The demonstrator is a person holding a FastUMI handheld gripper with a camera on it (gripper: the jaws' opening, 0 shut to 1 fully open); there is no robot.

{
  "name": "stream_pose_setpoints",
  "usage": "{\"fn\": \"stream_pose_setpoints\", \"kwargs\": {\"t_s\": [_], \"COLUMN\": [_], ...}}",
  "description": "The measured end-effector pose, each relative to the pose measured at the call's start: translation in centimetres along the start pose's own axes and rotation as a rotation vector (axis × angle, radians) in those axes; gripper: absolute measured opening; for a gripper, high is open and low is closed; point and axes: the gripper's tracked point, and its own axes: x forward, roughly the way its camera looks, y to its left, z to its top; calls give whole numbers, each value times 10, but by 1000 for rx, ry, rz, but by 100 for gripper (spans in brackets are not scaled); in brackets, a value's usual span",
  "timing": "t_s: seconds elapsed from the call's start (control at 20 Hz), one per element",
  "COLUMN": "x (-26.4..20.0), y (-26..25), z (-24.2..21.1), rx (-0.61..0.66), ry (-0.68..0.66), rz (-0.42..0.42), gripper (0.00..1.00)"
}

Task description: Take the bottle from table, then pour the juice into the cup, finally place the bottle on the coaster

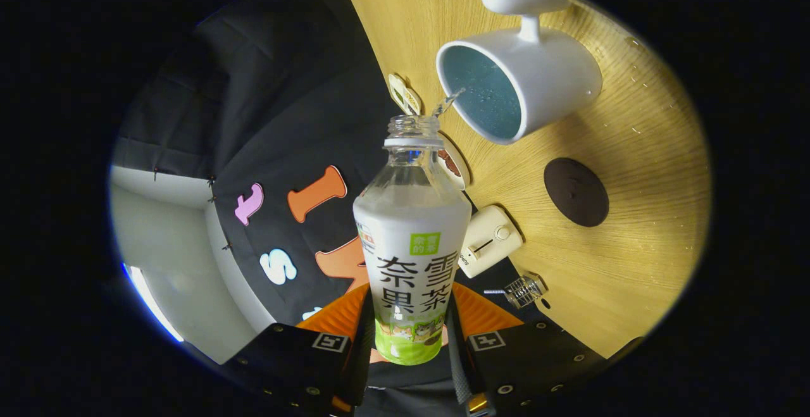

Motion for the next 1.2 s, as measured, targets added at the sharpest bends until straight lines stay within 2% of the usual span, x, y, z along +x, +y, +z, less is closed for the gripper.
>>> {"fn": "stream_pose_setpoints", "kwargs": {"t_s": [0.35, 0.65, 0.95, 1.2], "x": [-2, -2, -1, -2], "y": [8, 3, -20, -51], "z": [2, 3, 5, 14], "rx": [87, 57, -145, -451], "ry": [-3, -4, -4, 15], "rz": [39, 23, -67, -138], "gripper": [55, 54, 54, 54]}}
